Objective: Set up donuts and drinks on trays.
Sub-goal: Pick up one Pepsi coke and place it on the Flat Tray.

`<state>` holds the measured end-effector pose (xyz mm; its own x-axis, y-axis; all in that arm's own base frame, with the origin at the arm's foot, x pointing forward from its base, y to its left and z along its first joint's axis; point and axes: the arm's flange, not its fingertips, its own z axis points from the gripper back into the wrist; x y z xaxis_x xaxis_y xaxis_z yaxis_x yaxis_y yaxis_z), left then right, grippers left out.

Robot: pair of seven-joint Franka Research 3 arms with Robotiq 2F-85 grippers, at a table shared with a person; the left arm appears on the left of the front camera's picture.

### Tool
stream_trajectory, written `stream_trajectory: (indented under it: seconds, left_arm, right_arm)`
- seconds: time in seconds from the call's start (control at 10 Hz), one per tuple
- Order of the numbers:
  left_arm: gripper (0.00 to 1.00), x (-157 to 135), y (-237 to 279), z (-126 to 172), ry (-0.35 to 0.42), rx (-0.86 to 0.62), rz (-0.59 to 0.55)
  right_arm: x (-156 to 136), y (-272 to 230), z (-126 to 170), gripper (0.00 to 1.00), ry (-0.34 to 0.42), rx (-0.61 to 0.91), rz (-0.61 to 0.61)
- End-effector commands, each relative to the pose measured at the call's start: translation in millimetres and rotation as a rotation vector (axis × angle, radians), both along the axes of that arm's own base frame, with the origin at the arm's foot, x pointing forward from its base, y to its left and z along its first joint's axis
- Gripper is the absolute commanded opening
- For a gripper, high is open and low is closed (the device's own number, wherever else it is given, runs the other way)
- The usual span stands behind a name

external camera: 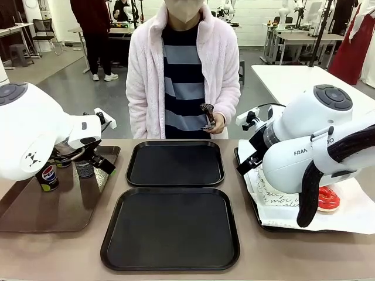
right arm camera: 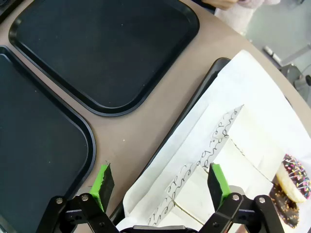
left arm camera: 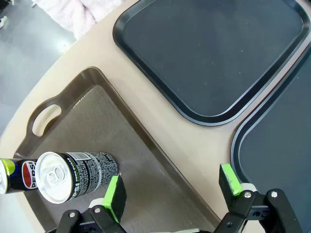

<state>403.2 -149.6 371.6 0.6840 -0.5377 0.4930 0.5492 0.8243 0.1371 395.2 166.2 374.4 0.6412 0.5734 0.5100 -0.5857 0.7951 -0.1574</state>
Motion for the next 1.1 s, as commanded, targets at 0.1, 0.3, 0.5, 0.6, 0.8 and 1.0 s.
stream_trajectory:
  seconds: [0.1, 0.3, 0.5, 0.6, 0.8, 1.0]
  left_arm:
    - [1.0, -43, 3, 21, -0.008, 0.063, 0.053]
    - [1.0, -97, 30, 67, 0.151, 0.099, -0.044]
    - [1.0, -146, 57, 79, 0.267, 0.141, -0.094]
    - [1.0, -165, 67, 78, 0.308, 0.148, -0.132]
    - [1.0, -98, 30, 108, 0.271, 0.152, -0.077]
    - [1.0, -98, 30, 108, 0.271, 0.152, -0.077]
  right_arm:
    - [-34, 0, 14, 1.0, 0.035, -0.072, 0.018]
    - [-95, -14, 38, 1.0, 0.147, -0.159, -0.032]
    - [-160, -35, 46, 1.0, 0.237, -0.234, -0.02]
    - [-188, -43, 47, 1.0, 0.246, -0.256, -0.03]
    - [-92, -4, 82, 1.0, 0.246, -0.248, -0.025]
    - [-92, -4, 82, 1.0, 0.246, -0.248, -0.025]
